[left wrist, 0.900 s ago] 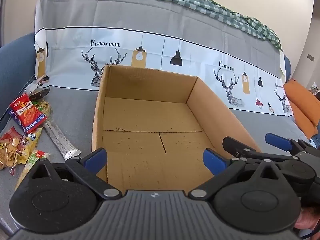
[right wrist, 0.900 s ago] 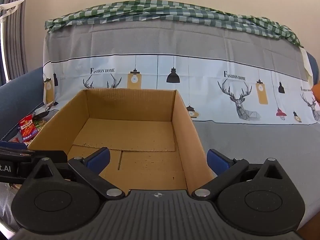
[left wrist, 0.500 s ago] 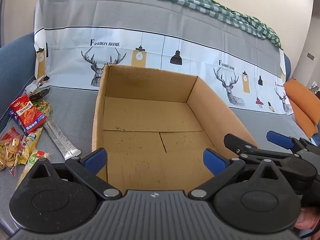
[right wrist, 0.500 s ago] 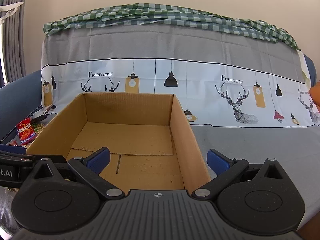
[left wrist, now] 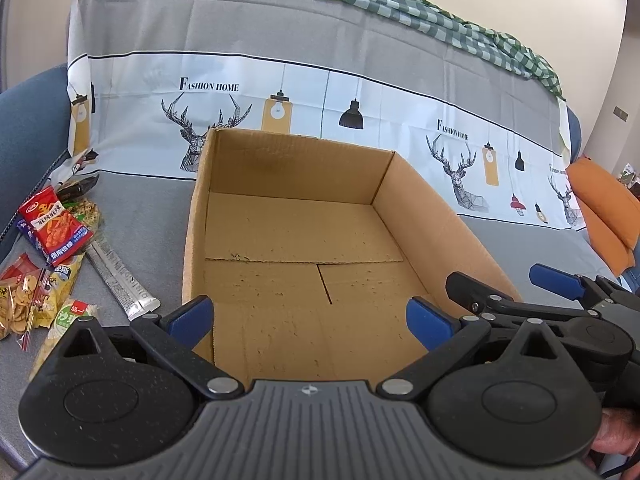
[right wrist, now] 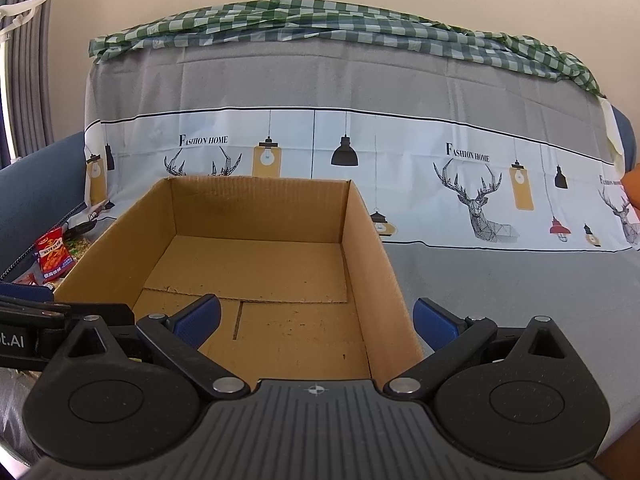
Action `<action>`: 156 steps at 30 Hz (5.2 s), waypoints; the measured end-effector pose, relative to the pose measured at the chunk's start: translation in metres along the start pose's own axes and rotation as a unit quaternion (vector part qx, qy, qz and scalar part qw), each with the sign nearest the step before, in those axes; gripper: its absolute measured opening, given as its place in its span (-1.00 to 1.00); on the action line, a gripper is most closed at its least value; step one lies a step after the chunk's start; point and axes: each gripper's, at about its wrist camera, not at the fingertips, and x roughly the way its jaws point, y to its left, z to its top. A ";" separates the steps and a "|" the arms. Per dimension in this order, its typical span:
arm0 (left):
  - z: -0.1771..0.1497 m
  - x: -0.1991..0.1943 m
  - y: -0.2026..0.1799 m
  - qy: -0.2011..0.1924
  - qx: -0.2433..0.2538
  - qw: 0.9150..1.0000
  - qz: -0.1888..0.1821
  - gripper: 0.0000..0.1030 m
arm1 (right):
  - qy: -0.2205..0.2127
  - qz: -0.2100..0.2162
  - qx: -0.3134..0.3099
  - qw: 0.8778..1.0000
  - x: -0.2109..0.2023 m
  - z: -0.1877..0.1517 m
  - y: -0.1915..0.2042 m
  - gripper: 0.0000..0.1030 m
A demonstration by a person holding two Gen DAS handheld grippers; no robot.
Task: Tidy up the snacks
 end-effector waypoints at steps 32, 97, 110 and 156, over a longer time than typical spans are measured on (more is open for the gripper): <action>0.047 -0.053 0.122 -0.054 0.095 0.993 -0.046 -0.37 | -0.047 0.151 0.060 0.986 -0.028 0.032 0.089 0.07; 0.019 0.039 0.266 0.195 -0.115 0.971 0.077 0.24 | 0.150 0.233 -0.101 0.956 0.067 -0.056 0.263 -0.19; 0.023 0.026 0.279 0.153 -0.144 0.975 0.070 0.23 | 0.141 0.225 -0.110 0.958 0.070 -0.060 0.265 -0.27; 0.069 0.017 0.111 -0.098 -0.104 0.990 -0.014 0.22 | -0.059 0.136 -0.002 0.989 0.034 0.018 0.051 -0.27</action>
